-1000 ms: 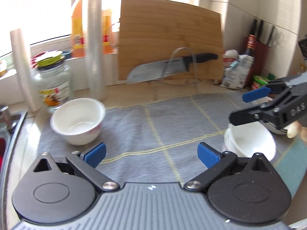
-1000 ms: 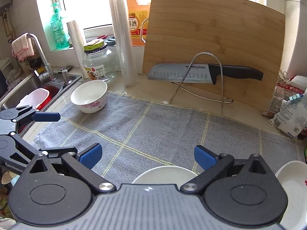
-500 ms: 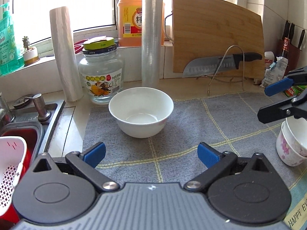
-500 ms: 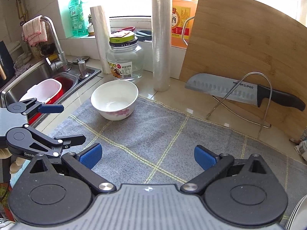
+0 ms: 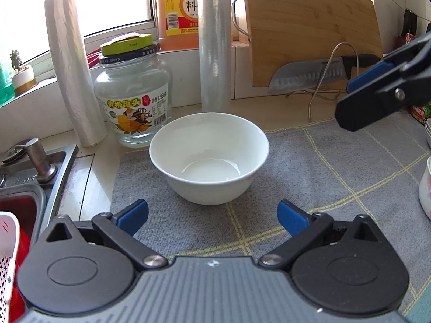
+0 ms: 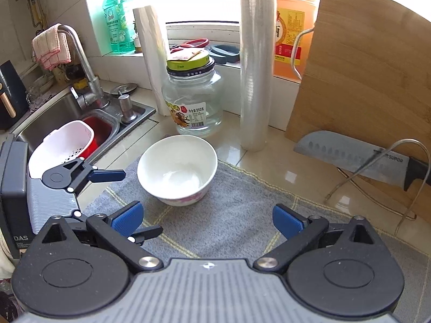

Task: Organize plates and bowls
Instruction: 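Move the right gripper to the white bowl beside the glass jar, then close the right gripper on the white bowl's rim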

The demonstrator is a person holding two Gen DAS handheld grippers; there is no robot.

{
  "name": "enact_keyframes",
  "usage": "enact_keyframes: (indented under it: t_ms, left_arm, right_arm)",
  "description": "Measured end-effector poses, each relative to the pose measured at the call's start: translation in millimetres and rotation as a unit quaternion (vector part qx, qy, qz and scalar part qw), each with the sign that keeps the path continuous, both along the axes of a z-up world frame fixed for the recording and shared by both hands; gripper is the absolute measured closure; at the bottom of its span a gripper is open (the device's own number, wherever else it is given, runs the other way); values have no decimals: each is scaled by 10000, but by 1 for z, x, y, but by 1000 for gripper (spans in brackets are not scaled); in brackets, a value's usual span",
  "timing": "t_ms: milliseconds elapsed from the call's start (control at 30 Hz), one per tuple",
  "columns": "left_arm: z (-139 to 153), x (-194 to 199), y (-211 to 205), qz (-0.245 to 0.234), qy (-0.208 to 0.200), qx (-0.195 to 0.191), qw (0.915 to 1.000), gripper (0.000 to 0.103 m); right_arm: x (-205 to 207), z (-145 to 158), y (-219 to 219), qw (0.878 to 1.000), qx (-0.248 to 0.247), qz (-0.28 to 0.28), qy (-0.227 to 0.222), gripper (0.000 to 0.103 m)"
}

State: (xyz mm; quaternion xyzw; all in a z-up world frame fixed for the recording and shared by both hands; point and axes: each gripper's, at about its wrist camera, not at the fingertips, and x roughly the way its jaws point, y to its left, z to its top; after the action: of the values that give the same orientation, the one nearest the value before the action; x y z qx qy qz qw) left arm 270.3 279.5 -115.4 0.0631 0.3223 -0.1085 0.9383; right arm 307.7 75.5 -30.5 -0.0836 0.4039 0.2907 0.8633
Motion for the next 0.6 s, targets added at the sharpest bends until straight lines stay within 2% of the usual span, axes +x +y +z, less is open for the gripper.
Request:
enact_keyframes:
  t_ms: [300,600]
  left_arm:
    - [-10,15,1,78,-133,185,9997,2]
    - [-8,25,2,-57,-188,112,9997,7]
  right_arm:
    - [38,-20,36,9994,-18,271,219,1]
    - [65,-40,60,9978,-6,434,499,13]
